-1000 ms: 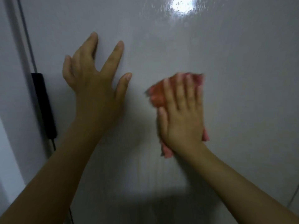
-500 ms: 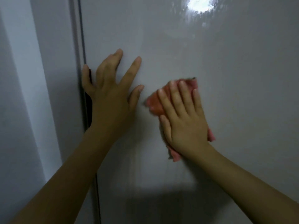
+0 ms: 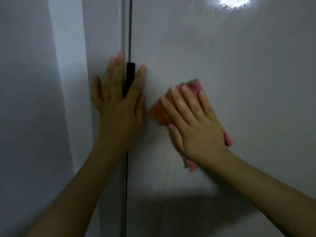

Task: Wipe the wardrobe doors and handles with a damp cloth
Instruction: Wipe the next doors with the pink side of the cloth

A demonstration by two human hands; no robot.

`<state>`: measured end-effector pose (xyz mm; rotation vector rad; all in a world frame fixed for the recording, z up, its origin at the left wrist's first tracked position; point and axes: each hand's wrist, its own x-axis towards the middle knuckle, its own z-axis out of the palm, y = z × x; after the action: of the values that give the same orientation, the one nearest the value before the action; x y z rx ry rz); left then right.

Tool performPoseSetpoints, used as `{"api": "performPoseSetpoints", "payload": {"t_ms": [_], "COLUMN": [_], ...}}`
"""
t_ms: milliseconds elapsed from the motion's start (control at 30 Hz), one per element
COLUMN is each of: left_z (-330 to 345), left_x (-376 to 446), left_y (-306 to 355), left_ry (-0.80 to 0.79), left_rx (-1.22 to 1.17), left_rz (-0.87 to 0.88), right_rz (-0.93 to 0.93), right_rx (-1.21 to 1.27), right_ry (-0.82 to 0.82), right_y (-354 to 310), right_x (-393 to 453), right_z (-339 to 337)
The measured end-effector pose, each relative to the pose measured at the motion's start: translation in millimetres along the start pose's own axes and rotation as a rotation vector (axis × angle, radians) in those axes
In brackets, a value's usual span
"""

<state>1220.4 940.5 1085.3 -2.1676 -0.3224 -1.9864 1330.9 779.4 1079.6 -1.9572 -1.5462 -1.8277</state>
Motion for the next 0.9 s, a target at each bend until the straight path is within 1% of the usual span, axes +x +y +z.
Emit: {"api": "performPoseSetpoints", "payload": {"t_ms": [67, 133, 200, 267, 300, 333, 433, 467, 500, 533, 600, 700, 733, 767, 833, 867, 900], "left_z": [0.7, 0.7, 1.4, 3.5, 4.8, 6.2, 8.4, 7.7, 6.5, 5.2, 3.9, 5.7, 6.0, 6.0, 5.0, 4.3, 3.7], "left_x": [-10.1, -15.8, -20.4, -28.1, -32.6, -36.9, -49.9, -55.9, -63.3, -72.0, -91.4, -109.0, -110.7, -111.2, -111.0, -111.6, -112.5], "left_y": [-4.7, -7.9, -10.1, -12.6, -14.2, -15.7, -19.6, -21.0, -22.9, -24.6, -24.7, -19.9, -18.3, -17.1, -16.5, -16.7, -17.3], "left_ry": [-0.010, -0.015, -0.015, -0.018, -0.016, -0.009, 0.003, -0.009, -0.026, -0.045, -0.074, -0.080, -0.081, -0.079, -0.076, -0.080, -0.086], "left_rx": [0.005, 0.001, -0.004, 0.001, 0.002, 0.006, 0.020, 0.017, 0.011, 0.002, -0.019, -0.043, -0.053, -0.063, -0.072, -0.073, -0.074], "left_rz": [0.017, 0.026, 0.035, 0.031, 0.022, 0.013, 0.010, 0.008, 0.002, -0.008, -0.033, -0.067, -0.082, -0.097, -0.108, -0.105, -0.103], "right_rz": [-0.111, -0.104, 0.025, 0.180, 0.206, 0.170, -0.132, -0.200, -0.225, -0.209, -0.095, 0.119, 0.136, 0.098, -0.098, -0.194, -0.251], "right_rx": [-0.030, -0.043, -0.055, -0.039, -0.014, 0.013, 0.015, -0.004, -0.015, -0.014, -0.002, 0.023, 0.038, 0.052, 0.062, 0.049, 0.033], "right_ry": [-0.064, -0.057, 0.014, 0.080, 0.087, 0.068, -0.067, -0.098, -0.107, -0.100, -0.050, 0.032, 0.038, 0.027, -0.052, -0.102, -0.139], "right_y": [6.1, 14.4, 13.9, -2.4, -14.6, -26.0, -37.3, -33.0, -28.0, -24.3, -23.5, -44.8, -55.5, -65.1, -74.5, -71.7, -63.4], "right_x": [-22.0, -17.8, 3.3, 21.0, 22.5, 16.8, -26.6, -38.9, -45.5, -46.5, -36.4, -12.7, -11.2, -16.1, -41.7, -57.6, -70.1], "right_z": [-3.4, -5.6, -5.9, -2.1, 1.8, 7.1, 18.3, 17.0, 15.3, 13.2, 10.5, 16.1, 20.1, 25.3, 33.9, 34.3, 31.6]}}
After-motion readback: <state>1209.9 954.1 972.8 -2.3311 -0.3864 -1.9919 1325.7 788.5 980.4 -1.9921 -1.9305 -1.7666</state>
